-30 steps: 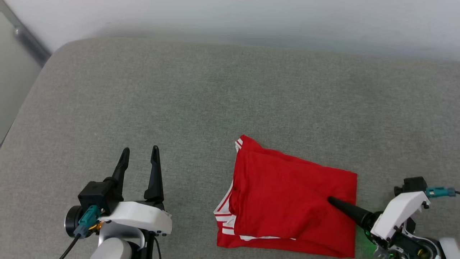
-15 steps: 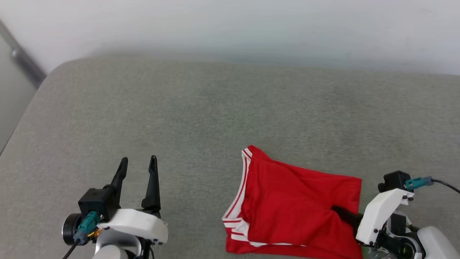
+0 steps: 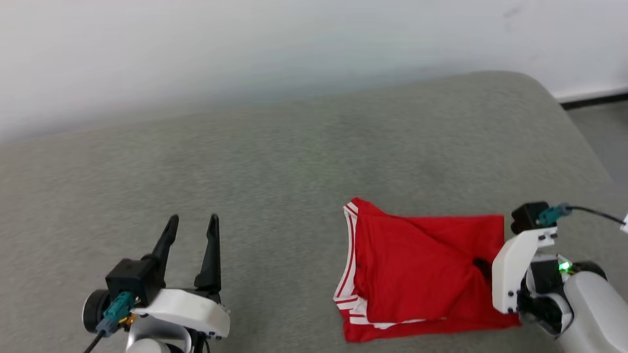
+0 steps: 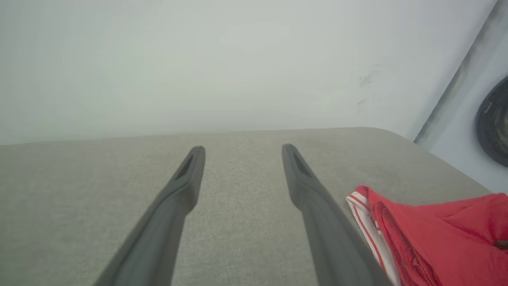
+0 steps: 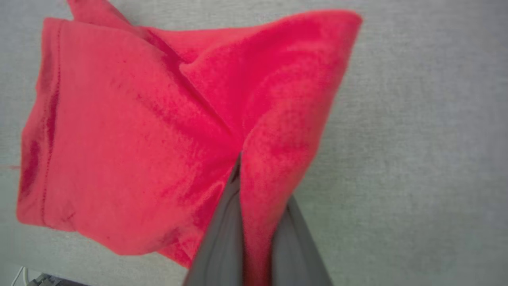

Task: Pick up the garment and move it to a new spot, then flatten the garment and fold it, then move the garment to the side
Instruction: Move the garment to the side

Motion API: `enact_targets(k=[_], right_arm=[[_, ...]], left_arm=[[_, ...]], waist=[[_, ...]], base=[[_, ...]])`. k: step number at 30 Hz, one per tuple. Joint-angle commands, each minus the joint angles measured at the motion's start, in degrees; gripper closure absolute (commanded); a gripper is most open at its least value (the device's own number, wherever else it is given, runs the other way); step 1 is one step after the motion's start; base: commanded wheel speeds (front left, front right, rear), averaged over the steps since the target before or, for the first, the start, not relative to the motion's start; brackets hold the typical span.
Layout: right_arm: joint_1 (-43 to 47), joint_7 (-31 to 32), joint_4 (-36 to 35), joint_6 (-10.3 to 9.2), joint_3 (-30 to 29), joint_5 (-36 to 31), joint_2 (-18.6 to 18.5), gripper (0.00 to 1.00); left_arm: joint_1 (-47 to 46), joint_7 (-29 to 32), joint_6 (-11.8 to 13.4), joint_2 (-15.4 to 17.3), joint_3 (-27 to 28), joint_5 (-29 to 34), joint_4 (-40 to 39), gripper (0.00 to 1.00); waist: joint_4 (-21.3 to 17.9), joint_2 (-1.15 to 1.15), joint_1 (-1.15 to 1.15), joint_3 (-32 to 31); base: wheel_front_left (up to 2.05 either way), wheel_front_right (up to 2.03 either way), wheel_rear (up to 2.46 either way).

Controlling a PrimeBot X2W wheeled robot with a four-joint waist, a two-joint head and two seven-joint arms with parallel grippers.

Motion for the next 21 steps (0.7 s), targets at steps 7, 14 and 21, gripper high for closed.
enact_targets(k=[7, 14, 21], right_arm=[[-10.6, -7.2, 4.4, -0.04, -0.8, -4.2, -0.7, 1.0], [-20.9, -15.5, 12.9, -0.05, -4.7, -9.7, -4.8, 1.0], [-29.8, -23.1, 20.6, -0.05, -13.9, -14.1, -9.0, 1.0]], left_arm=[[-6.9, 1.9, -0.8, 1.9, -0.8, 2.9, -3.2, 0.0], [-15.9, 4.9, -2.9, 3.6, -2.3, 6.1, -4.8, 0.0], [-23.0, 6.2, -4.7, 4.3, -3.5, 8.6, -6.1, 0.0]], waist=[[-12.7, 0.0, 0.0, 11.3], [-12.2, 0.0, 0.0, 21.0], [-8.7, 0.0, 0.0, 28.7]], base=[[0.0, 0.0, 0.0], [0.0, 0.0, 0.0], [0.0, 0.0, 0.0]])
